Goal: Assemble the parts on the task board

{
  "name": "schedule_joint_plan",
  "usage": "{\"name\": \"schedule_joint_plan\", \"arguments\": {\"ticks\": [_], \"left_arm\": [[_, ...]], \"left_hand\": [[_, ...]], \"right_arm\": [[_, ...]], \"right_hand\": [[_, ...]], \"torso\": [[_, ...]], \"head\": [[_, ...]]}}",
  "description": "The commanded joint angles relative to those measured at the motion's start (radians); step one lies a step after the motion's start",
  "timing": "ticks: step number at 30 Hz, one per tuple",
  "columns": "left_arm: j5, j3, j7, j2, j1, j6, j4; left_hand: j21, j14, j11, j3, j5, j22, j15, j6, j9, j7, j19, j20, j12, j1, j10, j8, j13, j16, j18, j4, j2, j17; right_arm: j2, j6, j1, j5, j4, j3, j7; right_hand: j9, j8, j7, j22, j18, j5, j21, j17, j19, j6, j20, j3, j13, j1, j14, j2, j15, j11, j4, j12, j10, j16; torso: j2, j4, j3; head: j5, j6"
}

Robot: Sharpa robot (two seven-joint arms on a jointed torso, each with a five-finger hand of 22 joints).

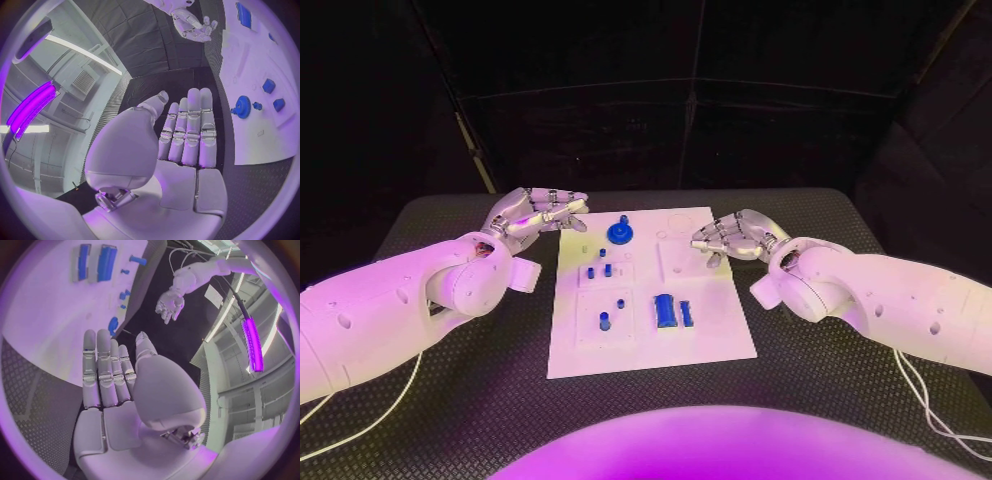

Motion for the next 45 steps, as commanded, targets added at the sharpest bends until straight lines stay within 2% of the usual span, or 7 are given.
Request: {"name": "schedule_joint_plan", "arguments": {"ticks": [1,17,18,27,28,32,45], "left_arm": [[0.042,0.001,0.049,0.022,-0.001,-0.021,-0.038],[0.141,0.003,0.118,0.185,-0.016,-0.165,-0.273],[0.097,0.002,0.073,0.178,-0.017,-0.115,-0.264],[0.110,-0.005,0.090,0.151,-0.006,-0.215,-0.172],[0.113,-0.006,0.094,0.145,-0.004,-0.236,-0.152],[0.126,-0.012,0.110,0.120,0.006,-0.328,-0.067],[0.164,-0.030,0.158,0.045,0.035,-0.607,0.191]], "left_hand": [[-0.001,-0.074,0.035,-0.026,-0.001,-0.119,0.043,-0.025,-0.004,-0.014,-0.155,0.041,-0.032,0.002,-0.015,-0.008,-0.015,-0.144,-0.002,0.008,0.010,-0.063],[-0.010,-0.227,0.026,-0.213,0.001,-0.609,0.063,-0.142,-0.006,-0.012,-0.527,0.123,-0.094,0.030,-0.238,-0.013,-0.032,-0.437,-0.011,0.006,0.079,-0.282],[-0.064,-0.473,-0.016,-0.283,-0.032,-0.710,0.023,-0.405,-0.070,-0.055,-0.668,0.035,-0.153,-0.380,-0.496,-0.075,-0.093,-0.499,-0.050,-0.024,0.102,-0.322],[-0.064,-0.645,-0.045,-0.283,-0.105,-0.779,-0.072,-0.589,-0.070,-0.150,-0.769,-0.024,-0.153,-0.653,-0.678,-0.075,-0.093,-0.499,-0.077,-0.095,0.102,-0.418],[-0.064,-0.663,-0.115,-0.283,-0.105,-0.786,-0.072,-0.609,-0.070,-0.150,-0.779,-0.030,-0.153,-0.683,-0.698,-0.075,-0.093,-0.499,-0.077,-0.095,0.102,-0.418],[-0.064,-0.712,-0.115,-0.283,-0.105,-0.806,-0.072,-0.661,-0.070,-0.150,-0.807,-0.048,-0.153,-0.763,-0.749,-0.075,-0.093,-0.499,-0.088,-0.095,0.102,-0.418],[-0.064,-0.861,-0.115,-0.283,-0.105,-0.867,-0.072,-0.820,-0.070,-0.150,-0.891,-0.170,-0.153,-1.006,-0.905,-0.075,-0.093,-0.499,-0.169,-0.095,0.102,-0.418]], "right_arm": [[0.052,-0.005,0.018,0.286,-0.093,0.001,0.210],[0.260,0.071,0.044,0.411,-0.390,0.002,0.329],[0.253,0.034,0.042,0.365,-0.384,0.001,0.272],[0.218,-0.060,0.079,0.431,-0.284,-0.034,0.304],[0.211,-0.081,0.087,0.445,-0.262,-0.042,0.311],[0.179,-0.168,0.121,0.506,-0.170,-0.074,0.340],[0.088,-0.410,0.216,0.675,0.088,-0.166,0.423]], "right_hand": [[-0.028,-0.021,0.012,-0.052,-0.002,-0.026,-0.091,-0.071,-0.061,0.003,0.027,-0.007,-0.105,0.016,-0.084,0.011,0.028,0.017,-0.012,-0.064,-0.005,-0.109],[-0.215,-0.103,0.016,-0.235,0.013,-0.029,-0.389,-0.465,-0.091,0.021,0.114,-0.011,-0.540,-0.027,-0.106,0.059,0.096,0.048,-0.134,-0.298,0.060,-0.535],[-0.245,-0.165,-0.041,-0.263,-0.052,-0.072,-0.449,-0.498,-0.348,-0.259,0.035,0.043,-0.625,-0.442,-0.416,0.029,0.054,0.001,-0.165,-0.336,-0.241,-0.626],[-0.318,-0.165,-0.079,-0.334,-0.069,-0.102,-0.493,-0.583,-0.514,-0.440,-0.018,0.077,-0.625,-0.729,-0.617,-0.044,0.024,-0.032,-0.165,-0.430,-0.435,-0.626],[-0.318,-0.165,-0.083,-0.334,-0.070,-0.106,-0.498,-0.583,-0.531,-0.459,-0.023,0.079,-0.625,-0.757,-0.638,-0.044,-0.048,-0.035,-0.165,-0.430,-0.455,-0.626],[-0.318,-0.165,-0.095,-0.334,-0.080,-0.177,-0.510,-0.583,-0.582,-0.515,-0.039,0.090,-0.625,-0.841,-0.700,-0.044,-0.048,-0.113,-0.165,-0.430,-0.515,-0.626],[-0.318,-0.165,-0.176,-0.334,-0.172,-0.177,-0.595,-0.583,-0.733,-0.680,-0.150,0.165,-0.625,-1.091,-0.884,-0.044,-0.048,-0.113,-0.165,-0.430,-0.692,-0.626]], "torso": [[-0.038,-0.0023,-0.0077],[-0.069,0.0035,0.0055],[-0.065,-0.0005,0.0023],[-0.046,-0.0089,0.0156],[-0.042,-0.0107,0.0184],[-0.027,-0.0174,0.0289],[-0.010,-0.0250,0.0408]], "head": [[-0.001,0.034],[0.019,0.114],[0.018,0.110],[0.038,0.160],[0.043,0.171],[0.059,0.210],[0.077,0.255]]}}
